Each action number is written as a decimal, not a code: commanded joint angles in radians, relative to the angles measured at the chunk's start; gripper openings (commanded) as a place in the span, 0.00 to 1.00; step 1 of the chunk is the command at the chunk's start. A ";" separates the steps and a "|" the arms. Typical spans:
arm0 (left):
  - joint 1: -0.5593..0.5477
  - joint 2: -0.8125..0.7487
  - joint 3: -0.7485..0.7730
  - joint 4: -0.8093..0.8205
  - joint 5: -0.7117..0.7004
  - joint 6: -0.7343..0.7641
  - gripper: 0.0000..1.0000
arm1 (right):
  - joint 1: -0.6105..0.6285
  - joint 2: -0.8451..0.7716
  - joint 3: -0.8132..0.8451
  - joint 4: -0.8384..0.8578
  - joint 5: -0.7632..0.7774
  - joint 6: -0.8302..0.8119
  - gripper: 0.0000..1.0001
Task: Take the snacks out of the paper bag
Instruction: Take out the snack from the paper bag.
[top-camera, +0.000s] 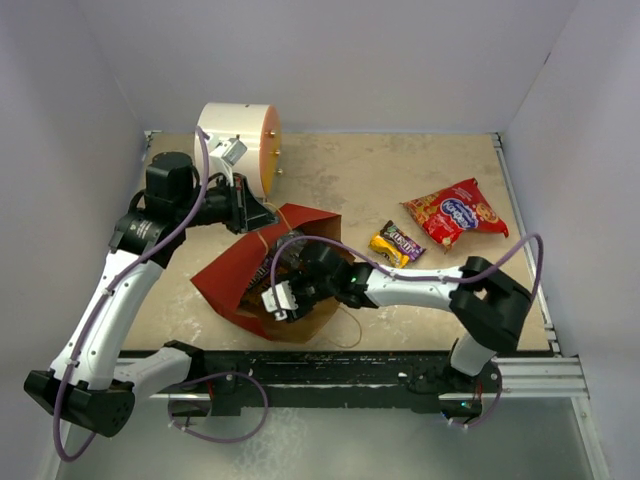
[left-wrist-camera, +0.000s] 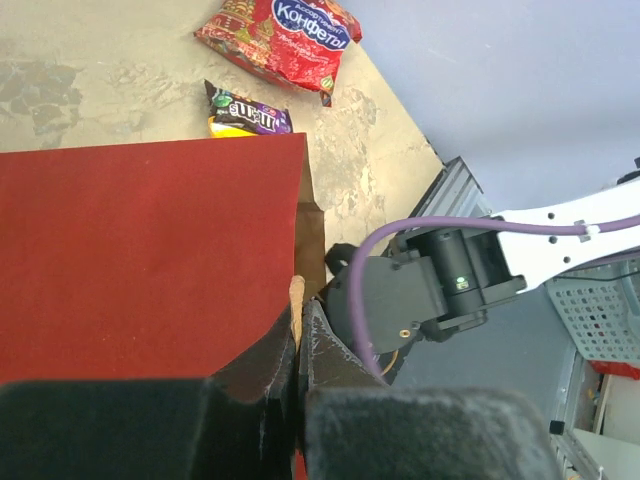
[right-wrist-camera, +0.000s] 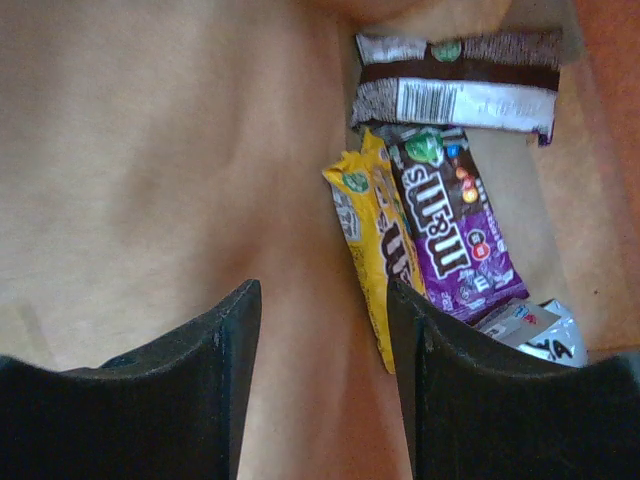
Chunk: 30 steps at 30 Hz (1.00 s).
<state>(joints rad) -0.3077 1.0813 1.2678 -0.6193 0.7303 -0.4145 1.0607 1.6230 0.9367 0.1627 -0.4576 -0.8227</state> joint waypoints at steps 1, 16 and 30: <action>0.003 -0.018 0.044 0.002 0.032 0.072 0.00 | 0.001 0.067 0.050 0.155 0.088 -0.037 0.55; 0.003 0.000 0.062 0.018 0.052 0.036 0.00 | 0.001 0.279 0.180 0.216 0.129 -0.015 0.56; 0.003 -0.040 0.027 0.011 0.010 0.027 0.00 | -0.002 0.341 0.198 0.241 0.212 0.056 0.35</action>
<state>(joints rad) -0.3077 1.0786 1.3029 -0.6453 0.7551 -0.3828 1.0611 1.9804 1.1038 0.3649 -0.2913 -0.8082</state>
